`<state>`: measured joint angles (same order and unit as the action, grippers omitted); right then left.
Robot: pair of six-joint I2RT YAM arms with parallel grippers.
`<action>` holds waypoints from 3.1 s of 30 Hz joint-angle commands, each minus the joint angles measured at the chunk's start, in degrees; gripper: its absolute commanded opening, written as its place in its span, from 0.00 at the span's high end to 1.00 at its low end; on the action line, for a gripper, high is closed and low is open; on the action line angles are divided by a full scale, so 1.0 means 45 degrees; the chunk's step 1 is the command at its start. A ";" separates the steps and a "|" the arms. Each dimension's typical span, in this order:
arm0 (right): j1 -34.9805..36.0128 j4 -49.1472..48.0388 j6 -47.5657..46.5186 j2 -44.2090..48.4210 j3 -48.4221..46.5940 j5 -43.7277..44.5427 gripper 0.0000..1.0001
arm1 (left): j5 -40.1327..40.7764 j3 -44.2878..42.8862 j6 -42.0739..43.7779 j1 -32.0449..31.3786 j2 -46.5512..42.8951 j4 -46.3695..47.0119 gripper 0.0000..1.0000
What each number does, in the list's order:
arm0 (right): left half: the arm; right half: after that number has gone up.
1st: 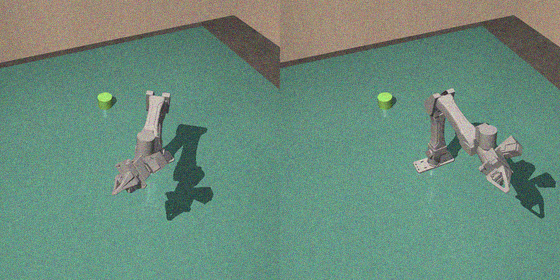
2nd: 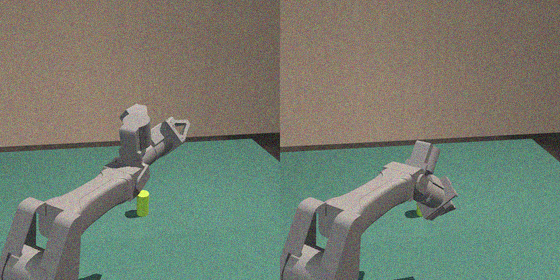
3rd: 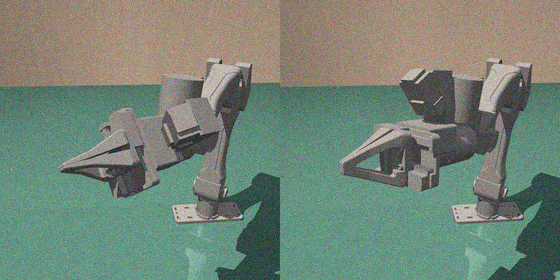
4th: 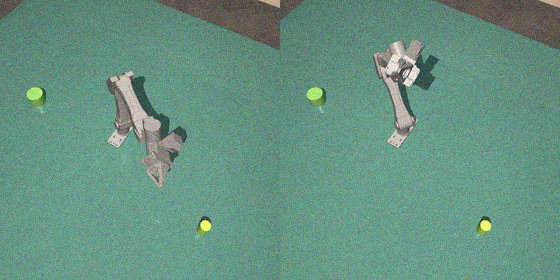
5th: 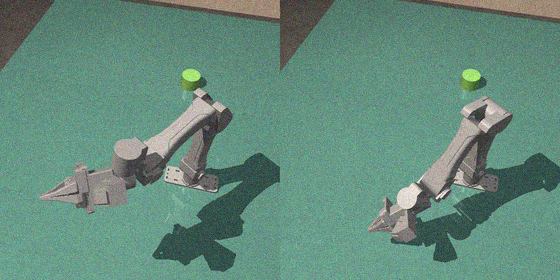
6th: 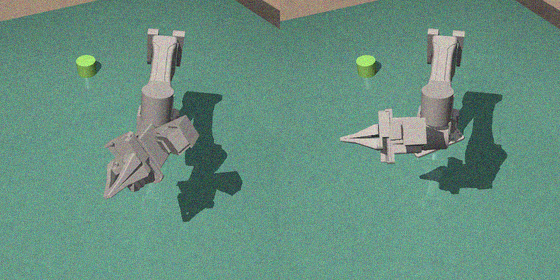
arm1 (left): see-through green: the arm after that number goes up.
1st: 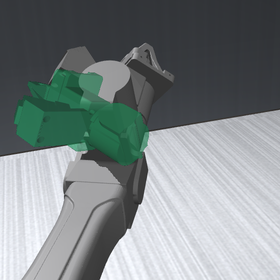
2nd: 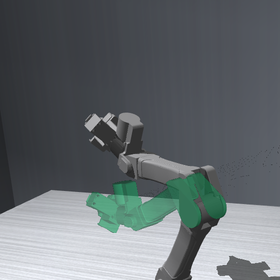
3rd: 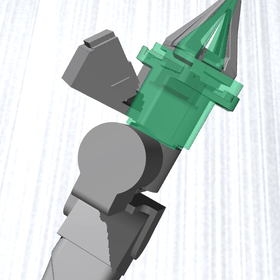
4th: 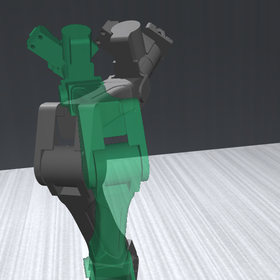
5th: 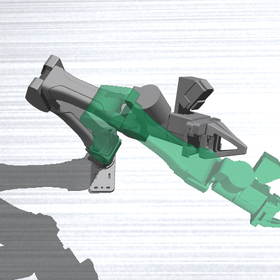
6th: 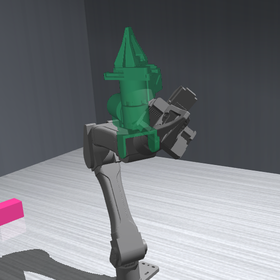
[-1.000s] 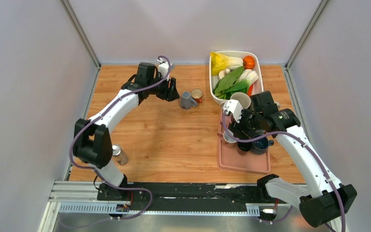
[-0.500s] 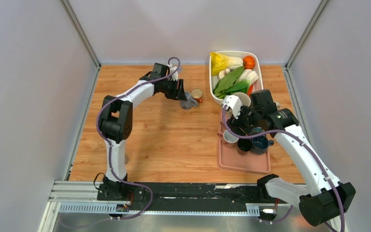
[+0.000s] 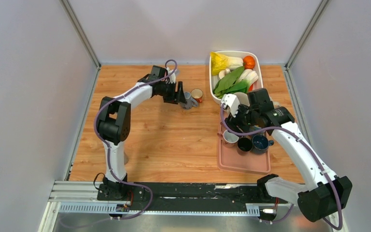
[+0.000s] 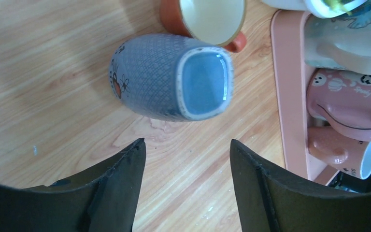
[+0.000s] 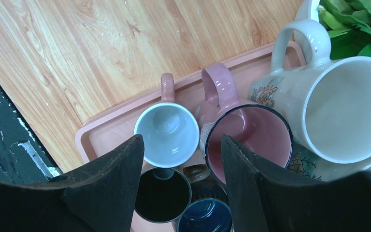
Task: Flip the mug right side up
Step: Move the cup to the center of the board.
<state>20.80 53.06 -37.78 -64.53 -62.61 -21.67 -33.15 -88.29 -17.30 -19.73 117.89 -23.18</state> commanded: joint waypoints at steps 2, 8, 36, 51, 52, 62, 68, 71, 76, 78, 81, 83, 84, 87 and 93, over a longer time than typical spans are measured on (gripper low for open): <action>-0.0017 -0.0796 0.0199 0.0080 0.0179 -0.0402 0.36 | 0.0587 -0.1391 0.0654 0.0146 -0.1089 0.0095 0.27; -0.0023 -0.0911 0.0275 0.0106 0.0134 -0.0150 0.35 | 0.0722 -0.2538 0.0866 0.0226 -0.0089 -0.0095 0.31; 0.0082 -0.1252 0.0238 -0.0742 -0.0224 -0.0513 0.34 | 0.0398 -0.1921 0.2120 0.0337 0.0353 -0.1467 0.49; 0.1468 -0.1843 -0.0106 -0.2570 -0.1721 -0.0947 0.34 | 0.0278 0.1319 0.2170 0.0538 -0.2574 -0.2788 0.50; 0.1567 -0.1897 -0.0240 -0.2629 -0.1715 -0.1066 0.34 | 0.0223 0.1798 0.2197 0.0566 -0.2947 -0.2884 0.50; 0.2817 -0.2390 -0.2751 -0.4035 -0.1914 -0.2205 0.32 | 0.0237 0.4393 0.3086 0.0823 -0.5988 -0.3755 0.50; 0.3590 -0.4579 -0.3044 -0.6194 -0.2052 -0.2529 0.32 | 0.0919 0.4528 0.4062 0.1661 -0.7922 -0.5352 0.45; 0.3816 -0.5315 -0.2787 -0.7737 -0.3046 -0.2423 0.32 | 0.1321 0.5051 0.4234 0.2171 -0.9904 -0.4827 0.41; 0.3894 -0.5639 -0.3053 -0.9908 -0.4582 -0.2231 0.35 | 0.2142 0.6242 0.4930 0.2407 -1.3240 -0.3160 0.32; 0.3894 -0.5713 -0.3191 -1.0543 -0.5042 -0.2144 0.35 | 0.2362 0.6603 0.5096 0.2398 -1.4568 -0.2770 0.30; 0.3884 -0.5708 -0.3413 -1.1356 -0.5562 -0.2264 0.40 | 0.2510 0.6905 0.5236 0.2403 -1.5282 -0.2955 0.30; 0.3904 -0.5662 -0.3603 -1.1675 -0.5690 -0.2508 0.48 | 0.2484 0.7023 0.5381 0.2403 -1.5592 -0.3204 0.31; 0.3927 -0.5592 -0.3663 -1.1817 -0.5713 -0.2611 0.53 | 0.2474 0.7052 0.5508 0.2407 -1.5753 -0.3329 0.31; 0.4053 -0.5390 -0.3671 -1.1875 -0.5600 -0.2741 0.66 | 0.2478 0.7259 0.5840 0.2410 -1.6020 -0.3392 0.32; 0.4332 -0.5142 -0.3655 -1.1577 -0.4876 -0.2970 0.79 | 0.2372 0.7351 0.6007 0.2390 -1.5936 -0.3028 0.33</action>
<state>38.79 26.85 -53.69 -116.64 -86.74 -31.99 -21.98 -54.72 7.70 -8.91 46.22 -38.59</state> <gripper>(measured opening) 0.243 0.674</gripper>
